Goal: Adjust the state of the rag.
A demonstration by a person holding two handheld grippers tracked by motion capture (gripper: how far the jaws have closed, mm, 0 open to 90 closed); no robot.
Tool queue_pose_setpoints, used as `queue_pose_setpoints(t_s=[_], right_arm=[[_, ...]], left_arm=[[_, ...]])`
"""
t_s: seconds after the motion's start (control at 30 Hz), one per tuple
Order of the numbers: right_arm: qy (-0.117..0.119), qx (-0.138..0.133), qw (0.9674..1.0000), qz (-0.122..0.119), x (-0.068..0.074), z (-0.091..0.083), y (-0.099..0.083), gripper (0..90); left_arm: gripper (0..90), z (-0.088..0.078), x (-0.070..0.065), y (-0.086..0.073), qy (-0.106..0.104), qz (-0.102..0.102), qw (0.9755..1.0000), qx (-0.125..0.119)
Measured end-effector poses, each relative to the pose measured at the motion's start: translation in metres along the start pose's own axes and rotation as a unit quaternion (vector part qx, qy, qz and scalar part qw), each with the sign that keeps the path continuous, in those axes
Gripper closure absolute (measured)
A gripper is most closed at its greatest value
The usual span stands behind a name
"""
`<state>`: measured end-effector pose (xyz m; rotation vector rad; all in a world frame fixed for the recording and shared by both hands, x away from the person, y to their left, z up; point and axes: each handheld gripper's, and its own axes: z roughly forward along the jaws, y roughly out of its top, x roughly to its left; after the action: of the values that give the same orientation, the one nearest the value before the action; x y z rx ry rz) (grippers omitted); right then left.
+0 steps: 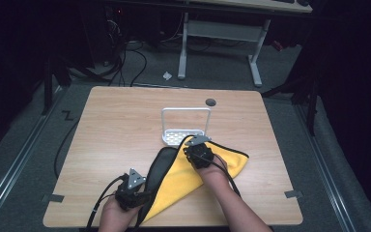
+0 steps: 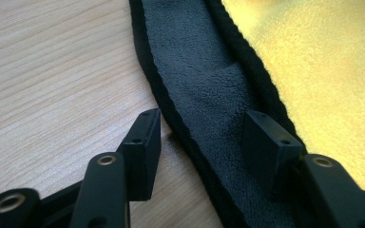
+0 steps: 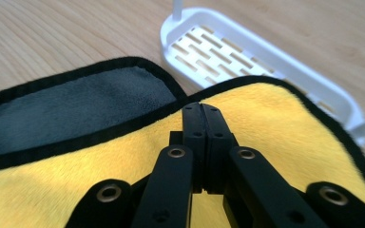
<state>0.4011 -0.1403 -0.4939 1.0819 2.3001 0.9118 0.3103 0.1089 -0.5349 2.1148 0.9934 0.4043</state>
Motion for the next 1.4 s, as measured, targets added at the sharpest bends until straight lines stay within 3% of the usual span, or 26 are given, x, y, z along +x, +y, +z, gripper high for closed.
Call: queue_pose_setpoints(t_s=[0.03,0.1,0.13,0.17,0.23,0.27,0.3,0.37,0.43,0.57,0.67,0.87,1.13,1.27,1.33,1.37,1.4], right_arm=[[0.004,-0.005,1.0,0.006,-0.002,-0.005,-0.002,82.1],[0.015,0.004,0.9996,0.022,-0.004,0.0,-0.003,61.7],[0.015,0.004,0.9996,0.022,-0.004,0.0,-0.003,61.7],[0.024,0.015,0.9991,0.032,-0.001,0.014,-0.003,49.9],[0.024,0.022,0.9989,0.034,0.001,0.02,-0.004,47.0],[0.025,0.043,0.9982,0.034,0.004,0.03,-0.004,46.2],[0.019,0.047,0.9983,0.029,0.008,0.035,-0.006,49.9],[0.017,0.038,0.999,0.015,0.012,0.034,-0.005,71.8],[0.011,0.036,0.9993,0.005,0.014,0.033,-0.004,79.8],[0.008,0.021,0.9997,0.01,0.01,0.026,-0.003,80.4],[0.002,0.002,0.9999,0.01,0.005,0.01,-0.001,80.8],[-0.009,-0.011,0.9998,0.013,-0.004,-0.008,-0.006,82.2],[-0.004,-0.024,0.9995,0.02,-0.01,-0.028,-0.017,86.0],[-0.001,-0.048,0.9986,0.022,-0.007,-0.06,-0.04,86.0],[0.001,-0.052,0.9982,0.031,-0.006,-0.079,-0.06,85.9],[0.001,-0.05,0.9978,0.042,-0.006,-0.097,-0.083,85.9],[0.001,-0.05,0.9978,0.042,-0.006,-0.097,-0.083,85.9]], left_arm=[[48.7,0.0,0.0,0.0,0.001,0.0,1.0,0.001],[48.7,0.0,0.0,0.0,0.001,0.0,1.0,0.001],[48.7,0.0,-0.001,0.0,0.002,0.0,1.0,0.001],[48.7,0.0,-0.001,0.0,0.003,-0.001,1.0,0.002],[48.8,0.0,-0.002,0.0,0.005,-0.002,1.0,0.001],[48.8,0.0,-0.002,-0.001,0.006,-0.003,1.0,0.0],[48.8,-0.001,-0.002,-0.001,0.006,-0.003,1.0,-0.001],[48.8,-0.001,-0.002,-0.002,0.006,-0.003,1.0,-0.002],[48.9,-0.001,-0.001,-0.003,0.003,-0.005,1.0,-0.005],[49.1,-0.002,-0.001,-0.003,0.003,-0.003,1.0,-0.005],[49.4,-0.002,-0.001,-0.003,0.004,-0.003,1.0,-0.004],[49.8,-0.001,-0.001,-0.003,0.008,-0.004,0.9999,-0.006],[50.0,-0.001,-0.001,-0.003,0.007,-0.005,0.9999,-0.008],[50.1,-0.001,-0.001,-0.004,0.007,-0.004,0.9999,-0.009],[50.1,-0.001,-0.001,-0.004,0.007,-0.004,0.9999,-0.009],[50.1,-0.001,0.0,-0.004,0.007,-0.004,0.9999,-0.009],[50.1,-0.001,0.0,-0.004,0.007,-0.004,0.9999,-0.009]])
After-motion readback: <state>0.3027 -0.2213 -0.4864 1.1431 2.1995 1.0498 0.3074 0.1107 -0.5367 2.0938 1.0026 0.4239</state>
